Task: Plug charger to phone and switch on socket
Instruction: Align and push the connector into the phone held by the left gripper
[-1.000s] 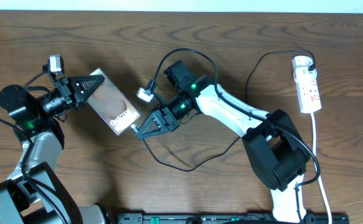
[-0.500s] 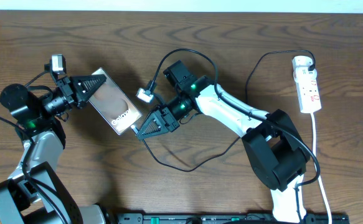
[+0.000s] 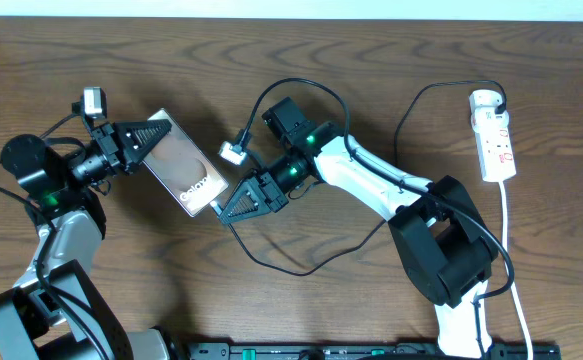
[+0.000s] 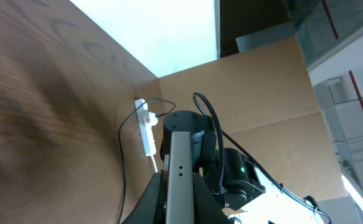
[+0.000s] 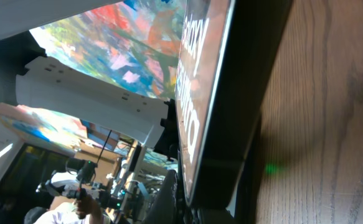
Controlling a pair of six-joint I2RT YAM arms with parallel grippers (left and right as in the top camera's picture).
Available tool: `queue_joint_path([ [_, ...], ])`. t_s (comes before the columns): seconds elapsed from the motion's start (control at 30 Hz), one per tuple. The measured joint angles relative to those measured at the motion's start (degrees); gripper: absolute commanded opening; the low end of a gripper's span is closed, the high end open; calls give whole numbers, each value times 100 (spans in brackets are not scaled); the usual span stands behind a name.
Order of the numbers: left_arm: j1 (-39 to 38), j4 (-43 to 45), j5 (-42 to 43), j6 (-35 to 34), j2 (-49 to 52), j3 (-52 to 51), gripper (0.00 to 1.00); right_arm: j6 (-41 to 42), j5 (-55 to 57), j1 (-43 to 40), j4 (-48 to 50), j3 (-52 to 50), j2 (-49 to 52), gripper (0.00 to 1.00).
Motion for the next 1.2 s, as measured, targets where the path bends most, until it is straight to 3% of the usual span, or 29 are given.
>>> queue_joint_path([
  [1.2, 0, 254, -46, 44, 0, 42, 7, 614, 17, -2, 356, -2, 0, 1],
])
